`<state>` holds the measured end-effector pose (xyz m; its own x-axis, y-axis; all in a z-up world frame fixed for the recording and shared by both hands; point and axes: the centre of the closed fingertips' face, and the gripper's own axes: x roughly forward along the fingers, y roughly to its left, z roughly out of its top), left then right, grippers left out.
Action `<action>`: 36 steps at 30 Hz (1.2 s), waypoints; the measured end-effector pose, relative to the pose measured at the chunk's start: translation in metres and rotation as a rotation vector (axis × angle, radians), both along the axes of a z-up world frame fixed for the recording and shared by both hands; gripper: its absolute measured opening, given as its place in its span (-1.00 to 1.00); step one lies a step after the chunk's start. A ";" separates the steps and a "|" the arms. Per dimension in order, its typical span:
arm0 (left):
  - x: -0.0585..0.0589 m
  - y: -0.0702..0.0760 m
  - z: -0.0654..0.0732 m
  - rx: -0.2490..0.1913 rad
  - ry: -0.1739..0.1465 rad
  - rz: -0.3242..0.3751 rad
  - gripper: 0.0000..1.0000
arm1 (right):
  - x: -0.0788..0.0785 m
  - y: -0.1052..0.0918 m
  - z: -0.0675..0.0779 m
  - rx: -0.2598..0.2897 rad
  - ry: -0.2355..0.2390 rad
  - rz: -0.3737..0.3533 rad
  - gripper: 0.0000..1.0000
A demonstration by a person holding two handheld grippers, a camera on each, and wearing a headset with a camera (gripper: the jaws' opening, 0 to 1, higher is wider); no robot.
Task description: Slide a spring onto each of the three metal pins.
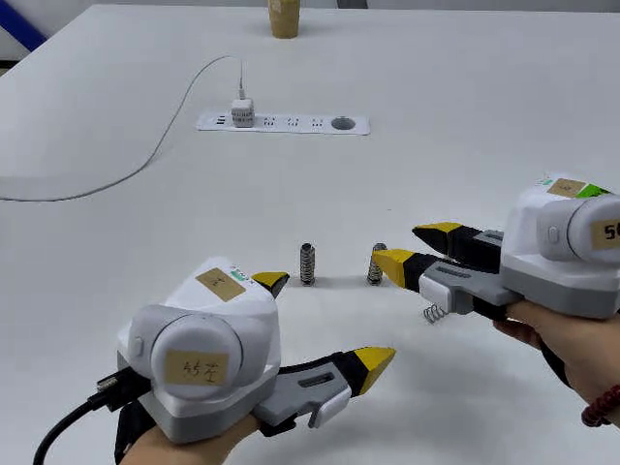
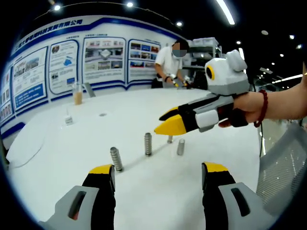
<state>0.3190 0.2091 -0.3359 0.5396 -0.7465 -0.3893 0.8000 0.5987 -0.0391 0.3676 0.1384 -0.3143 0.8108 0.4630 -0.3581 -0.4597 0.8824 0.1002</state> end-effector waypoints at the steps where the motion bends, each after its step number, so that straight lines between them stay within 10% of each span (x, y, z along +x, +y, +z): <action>1: 0.000 -0.002 0.001 0.003 -0.004 -0.007 0.48 | -0.003 -0.002 0.002 0.007 0.000 -0.002 -0.21; 19: 0.002 -0.027 0.001 0.075 -0.048 -0.095 0.19 | -0.045 -0.035 0.020 0.055 -0.023 -0.034 0.05; 36: 0.004 -0.060 -0.017 0.110 -0.021 -0.171 -0.02 | -0.075 -0.063 0.014 0.042 -0.012 -0.029 0.09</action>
